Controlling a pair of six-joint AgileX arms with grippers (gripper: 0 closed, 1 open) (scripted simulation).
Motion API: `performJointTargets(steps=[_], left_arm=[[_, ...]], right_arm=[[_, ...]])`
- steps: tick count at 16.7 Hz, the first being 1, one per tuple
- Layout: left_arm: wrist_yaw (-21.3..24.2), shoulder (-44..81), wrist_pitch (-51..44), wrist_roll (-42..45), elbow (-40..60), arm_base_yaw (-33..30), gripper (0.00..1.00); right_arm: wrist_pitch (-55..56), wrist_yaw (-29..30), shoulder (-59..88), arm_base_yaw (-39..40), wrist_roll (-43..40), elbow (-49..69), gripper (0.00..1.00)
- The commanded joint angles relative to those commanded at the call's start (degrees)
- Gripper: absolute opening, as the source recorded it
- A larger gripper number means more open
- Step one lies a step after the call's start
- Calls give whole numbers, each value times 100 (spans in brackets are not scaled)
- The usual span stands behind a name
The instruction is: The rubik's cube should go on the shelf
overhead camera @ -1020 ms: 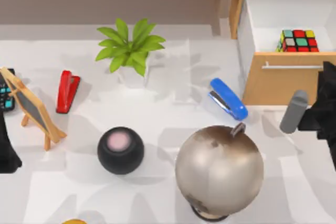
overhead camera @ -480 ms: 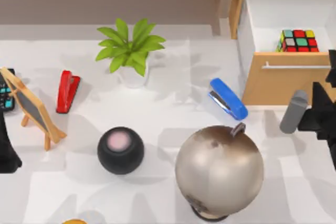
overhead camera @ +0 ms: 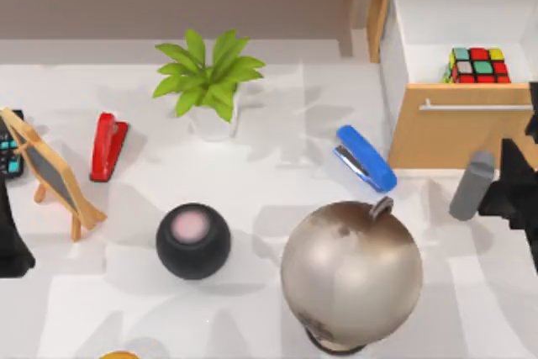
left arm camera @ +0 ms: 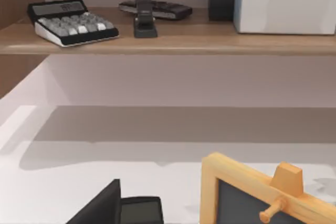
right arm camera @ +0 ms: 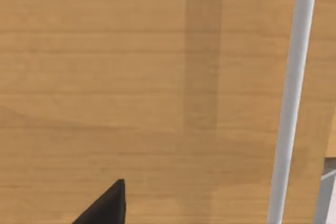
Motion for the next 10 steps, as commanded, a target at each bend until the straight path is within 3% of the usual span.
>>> performJointTargets(steps=[10], left_arm=[[0, 0, 0, 0, 0, 0, 100]], right_arm=[[139, 77, 216, 148, 0, -246, 100]])
